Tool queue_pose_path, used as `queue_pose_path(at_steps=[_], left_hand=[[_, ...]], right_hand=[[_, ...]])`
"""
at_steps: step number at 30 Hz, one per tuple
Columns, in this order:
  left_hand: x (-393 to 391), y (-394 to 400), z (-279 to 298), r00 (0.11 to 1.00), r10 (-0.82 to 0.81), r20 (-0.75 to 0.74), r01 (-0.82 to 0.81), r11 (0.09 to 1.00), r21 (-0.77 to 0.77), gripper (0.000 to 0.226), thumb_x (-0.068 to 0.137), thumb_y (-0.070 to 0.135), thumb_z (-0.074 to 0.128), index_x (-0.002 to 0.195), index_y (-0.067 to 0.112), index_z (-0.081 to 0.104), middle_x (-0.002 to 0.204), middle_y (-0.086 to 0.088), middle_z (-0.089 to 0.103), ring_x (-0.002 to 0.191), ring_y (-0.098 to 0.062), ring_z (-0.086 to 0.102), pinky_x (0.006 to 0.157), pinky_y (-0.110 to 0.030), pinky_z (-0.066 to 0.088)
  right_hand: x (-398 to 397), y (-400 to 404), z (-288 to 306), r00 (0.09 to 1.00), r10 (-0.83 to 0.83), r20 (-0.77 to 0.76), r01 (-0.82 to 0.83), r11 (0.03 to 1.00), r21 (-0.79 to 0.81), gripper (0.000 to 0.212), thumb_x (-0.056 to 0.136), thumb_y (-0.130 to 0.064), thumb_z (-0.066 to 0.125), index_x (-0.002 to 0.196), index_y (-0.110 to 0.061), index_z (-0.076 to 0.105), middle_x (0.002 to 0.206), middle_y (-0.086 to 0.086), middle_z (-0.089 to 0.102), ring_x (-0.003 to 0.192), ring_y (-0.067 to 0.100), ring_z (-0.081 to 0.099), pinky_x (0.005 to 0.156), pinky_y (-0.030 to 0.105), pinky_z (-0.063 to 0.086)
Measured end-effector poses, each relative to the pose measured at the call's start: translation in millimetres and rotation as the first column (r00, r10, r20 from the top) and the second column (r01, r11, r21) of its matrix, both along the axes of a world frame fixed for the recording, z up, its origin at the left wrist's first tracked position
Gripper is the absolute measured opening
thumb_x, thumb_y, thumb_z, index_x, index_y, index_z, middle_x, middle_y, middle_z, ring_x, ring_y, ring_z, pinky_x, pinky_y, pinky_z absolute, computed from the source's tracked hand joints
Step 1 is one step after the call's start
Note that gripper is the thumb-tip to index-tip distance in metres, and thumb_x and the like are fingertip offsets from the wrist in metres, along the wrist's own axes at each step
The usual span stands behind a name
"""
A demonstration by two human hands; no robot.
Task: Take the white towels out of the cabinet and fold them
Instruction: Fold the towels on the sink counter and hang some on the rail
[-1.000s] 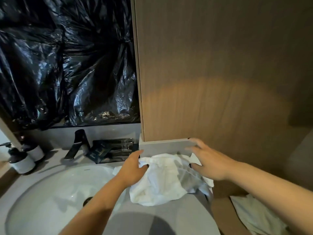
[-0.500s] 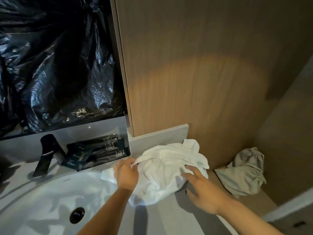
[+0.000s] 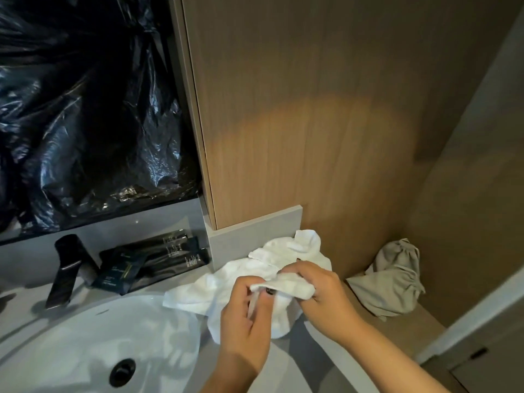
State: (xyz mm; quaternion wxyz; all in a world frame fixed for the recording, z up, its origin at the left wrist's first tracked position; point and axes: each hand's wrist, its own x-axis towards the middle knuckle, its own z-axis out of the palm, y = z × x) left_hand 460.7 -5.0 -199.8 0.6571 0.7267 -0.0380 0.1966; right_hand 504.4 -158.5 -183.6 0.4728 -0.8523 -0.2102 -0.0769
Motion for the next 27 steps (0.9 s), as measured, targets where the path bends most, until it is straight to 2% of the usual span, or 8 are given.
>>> queue_pose_path(at_steps=[5, 10, 13, 15, 17, 21, 24, 27], left_hand=[[-4.5, -3.9, -1.7, 0.993, -0.115, -0.011, 0.116, 0.989, 0.095, 0.026, 0.069, 0.036, 0.077, 0.089, 0.034, 0.061, 0.088, 0.013, 0.065, 0.084, -0.010, 0.062, 0.068, -0.011, 0.046], [-1.6, -19.5, -6.0, 0.980, -0.196, -0.031, 0.197, 0.942, 0.271, 0.020, 0.082, 0.040, 0.064, 0.096, 0.052, 0.058, 0.117, 0.027, 0.055, 0.117, -0.006, 0.053, 0.096, -0.018, 0.042], [-9.5, -30.4, -6.4, 0.940, -0.311, -0.143, 0.333, 0.928, 0.166, 0.024, 0.093, 0.024, 0.066, 0.095, 0.044, 0.054, 0.122, 0.029, 0.060, 0.120, -0.001, 0.055, 0.094, -0.016, 0.046], [-19.2, -43.9, 3.1, 0.891, -0.410, -0.194, 0.427, 0.903, 0.054, 0.037, 0.085, 0.038, 0.071, 0.111, 0.052, 0.048, 0.122, 0.036, 0.056, 0.119, 0.009, 0.052, 0.088, -0.006, 0.043], [-27.1, -60.7, 10.2, 0.848, -0.480, -0.223, 0.495, 0.869, 0.009, 0.053, 0.078, 0.050, 0.069, 0.125, 0.052, 0.045, 0.122, 0.039, 0.054, 0.117, 0.015, 0.050, 0.085, -0.003, 0.042], [-36.0, -92.3, 13.0, 0.902, -0.368, -0.226, 0.391, 0.918, 0.067, 0.024, 0.087, 0.033, 0.066, 0.111, 0.031, 0.066, 0.108, 0.022, 0.069, 0.103, 0.012, 0.059, 0.079, -0.004, 0.043], [-41.6, -111.9, 19.3, 0.906, -0.345, -0.246, 0.347, 0.937, -0.037, 0.017, 0.088, 0.023, 0.070, 0.104, 0.023, 0.067, 0.096, 0.012, 0.071, 0.092, 0.003, 0.064, 0.072, -0.008, 0.047], [-58.7, -139.0, 28.1, 0.916, -0.381, -0.123, 0.374, 0.924, -0.082, 0.025, 0.082, 0.035, 0.066, 0.098, 0.016, 0.062, 0.091, -0.010, 0.066, 0.088, -0.016, 0.066, 0.076, -0.023, 0.052]], right_hand=[[-27.4, -13.7, 18.4, 0.998, -0.007, -0.067, 0.023, 0.970, 0.244, 0.017, 0.083, -0.015, 0.059, 0.094, -0.020, 0.071, 0.092, -0.005, 0.073, 0.088, 0.014, 0.068, 0.077, 0.027, 0.055], [-40.7, -32.7, 52.0, 0.999, -0.039, 0.021, 0.024, 0.876, 0.482, 0.023, 0.073, -0.008, 0.052, 0.084, -0.008, 0.071, 0.083, 0.002, 0.073, 0.080, 0.014, 0.068, 0.072, 0.020, 0.053], [-47.8, -56.8, 70.2, 0.998, -0.060, -0.018, 0.059, 0.809, 0.585, 0.029, 0.064, 0.000, 0.045, 0.080, -0.001, 0.069, 0.080, 0.008, 0.072, 0.078, 0.019, 0.067, 0.070, 0.024, 0.052], [-54.9, -70.5, 79.9, 0.998, -0.032, -0.053, 0.056, 0.822, 0.567, 0.029, 0.063, 0.000, 0.045, 0.079, 0.000, 0.070, 0.079, 0.010, 0.071, 0.079, 0.023, 0.067, 0.070, 0.028, 0.053], [-62.2, -78.6, 85.6, 0.997, -0.034, -0.076, 0.064, 0.900, 0.432, 0.027, 0.067, -0.001, 0.049, 0.081, -0.001, 0.072, 0.081, 0.012, 0.072, 0.081, 0.029, 0.067, 0.073, 0.037, 0.054], [-80.5, -92.0, 86.9, 0.990, -0.112, -0.084, 0.129, 0.961, 0.244, 0.031, 0.074, 0.016, 0.055, 0.083, -0.008, 0.073, 0.081, 0.005, 0.072, 0.082, 0.026, 0.067, 0.077, 0.052, 0.054], [-100.0, -119.0, 92.2, 0.989, -0.128, -0.073, 0.139, 0.975, 0.176, 0.032, 0.080, 0.015, 0.058, 0.086, -0.012, 0.073, 0.084, -0.001, 0.073, 0.084, 0.016, 0.067, 0.077, 0.041, 0.055], [-120.6, -153.3, 99.2, 0.989, -0.097, -0.111, 0.110, 0.988, 0.113, 0.026, 0.083, 0.007, 0.063, 0.088, -0.016, 0.073, 0.086, -0.006, 0.072, 0.084, 0.011, 0.066, 0.074, 0.029, 0.052]])
